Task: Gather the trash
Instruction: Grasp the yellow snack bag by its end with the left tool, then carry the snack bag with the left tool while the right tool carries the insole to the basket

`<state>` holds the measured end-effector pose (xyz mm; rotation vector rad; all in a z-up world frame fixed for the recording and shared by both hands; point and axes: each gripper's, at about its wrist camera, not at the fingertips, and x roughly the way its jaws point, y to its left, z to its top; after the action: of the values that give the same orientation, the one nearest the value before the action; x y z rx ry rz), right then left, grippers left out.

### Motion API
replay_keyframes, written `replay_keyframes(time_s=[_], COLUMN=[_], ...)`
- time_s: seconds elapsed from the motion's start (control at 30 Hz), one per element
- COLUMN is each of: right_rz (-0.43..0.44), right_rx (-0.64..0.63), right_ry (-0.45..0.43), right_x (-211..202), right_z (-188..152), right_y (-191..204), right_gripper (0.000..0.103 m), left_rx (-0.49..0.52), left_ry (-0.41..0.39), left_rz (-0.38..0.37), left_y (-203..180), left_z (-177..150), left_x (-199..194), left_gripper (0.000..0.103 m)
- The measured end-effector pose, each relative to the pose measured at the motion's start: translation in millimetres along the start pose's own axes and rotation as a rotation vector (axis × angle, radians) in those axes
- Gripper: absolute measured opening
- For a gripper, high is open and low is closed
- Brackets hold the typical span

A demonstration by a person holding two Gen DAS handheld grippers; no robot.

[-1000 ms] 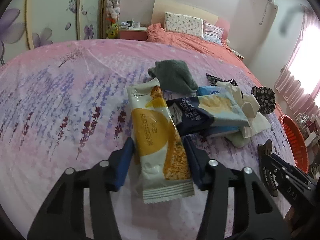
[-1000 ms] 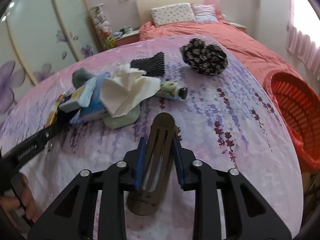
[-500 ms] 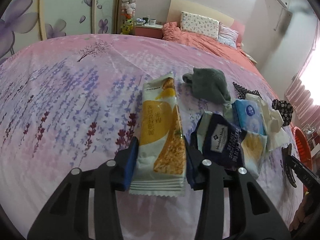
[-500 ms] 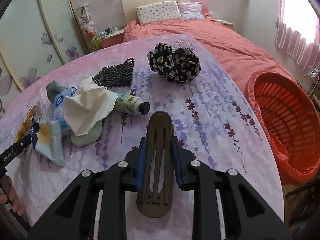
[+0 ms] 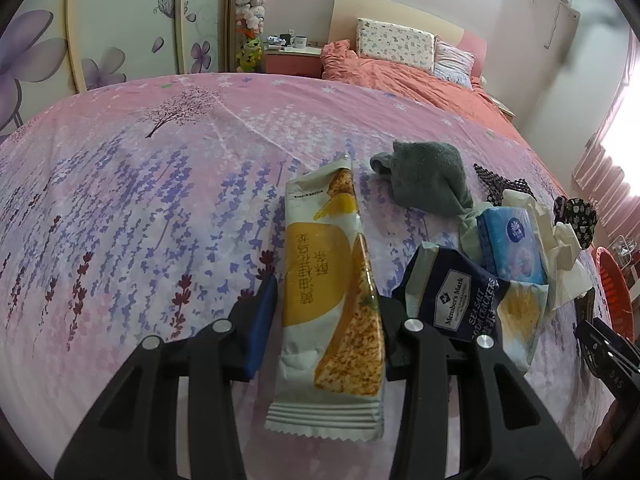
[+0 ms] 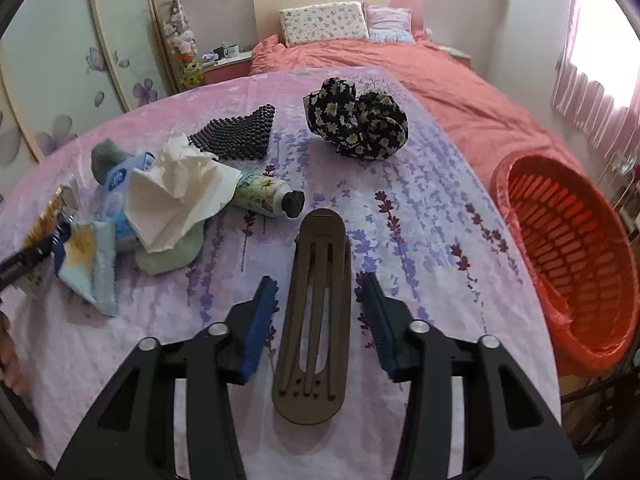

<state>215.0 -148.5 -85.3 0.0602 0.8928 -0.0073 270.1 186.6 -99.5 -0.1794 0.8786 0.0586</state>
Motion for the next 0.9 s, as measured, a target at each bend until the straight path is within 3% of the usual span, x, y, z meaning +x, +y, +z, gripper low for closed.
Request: replay_keyframes(time_s=[0.3,0.63,0.7,0.8,0.9], right_rz=[-0.023,-0.016,-0.007,0.004,0.009], right_rx=[0.06,0.063,0.071,0.081,0.082], right_ry=[-0.005,-0.004,-0.005,-0.009,-0.013], right_x=[12.9,12.4,12.7,12.0,10.2], right_z=[17.7,16.9,16.8,16.1,14.8], right_y=[-17.5,-17.6,-19.0,-21.2,-22.4], right_gripper=[0.034,0.034,0.034,0.034,0.033], left_rx=[-0.025,-0.009,-0.013,-0.021,-0.019], left_ry=[-0.004,-0.001,-0.002,0.0,-0.004], left_rz=[-0.036,-0.011,-0.008,-0.018,-0.031], left_y=[8.5,8.6,9.1,11.6,15.9], left_z=[1.0,9.0,10.5,10.5,9.6], left_x=[1.1,3.9,3.6,2.9,0.4], left_gripper=[0.043,0.043,0.038,0.016,0.013])
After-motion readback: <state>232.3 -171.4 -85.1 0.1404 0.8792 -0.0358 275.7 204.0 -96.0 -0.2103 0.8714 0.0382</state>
